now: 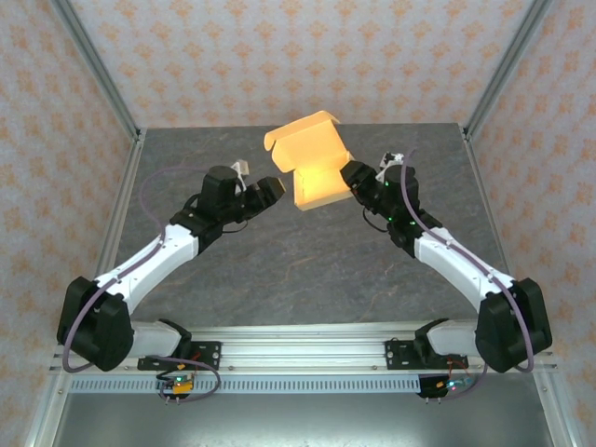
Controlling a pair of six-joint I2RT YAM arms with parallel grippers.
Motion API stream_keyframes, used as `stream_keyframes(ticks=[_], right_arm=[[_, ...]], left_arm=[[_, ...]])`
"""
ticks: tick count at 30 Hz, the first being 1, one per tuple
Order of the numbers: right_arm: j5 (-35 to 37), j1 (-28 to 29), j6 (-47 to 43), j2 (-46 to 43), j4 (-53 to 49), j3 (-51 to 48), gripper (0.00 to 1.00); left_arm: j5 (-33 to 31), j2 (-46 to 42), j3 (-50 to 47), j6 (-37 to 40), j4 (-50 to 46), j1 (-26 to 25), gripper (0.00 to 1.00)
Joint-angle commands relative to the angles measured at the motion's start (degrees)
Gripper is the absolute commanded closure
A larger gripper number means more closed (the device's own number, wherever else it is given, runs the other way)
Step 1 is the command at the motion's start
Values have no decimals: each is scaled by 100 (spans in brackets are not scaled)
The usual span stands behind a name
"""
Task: Fold the paper box
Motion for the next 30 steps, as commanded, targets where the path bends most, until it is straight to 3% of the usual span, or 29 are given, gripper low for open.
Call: stream_keyframes(ticks=[1, 4, 11, 17, 25, 30], right_arm=[[-383, -110, 117, -293, 1040, -150, 62], [-495, -191, 627, -295, 1899, -362, 61], [-414, -204, 1495, -105, 3247, -624, 61], [-507, -202, 1748, 108, 3610, -637, 62], [-629, -177, 1928, 331, 3794, -655, 63], [-602, -133, 2064, 416, 3949, -678, 63]], left_arm=[[981, -48, -340, -369, 1778, 73, 21], [1326, 85, -521, -839, 2836, 69, 17], [1331, 462, -678, -1987, 4833, 69, 11], [1304, 581, -509, -2083, 5070, 68, 13], [1227, 971, -461, -2662, 6146, 68, 14], [1150, 1132, -395, -2773, 6206, 68, 14]])
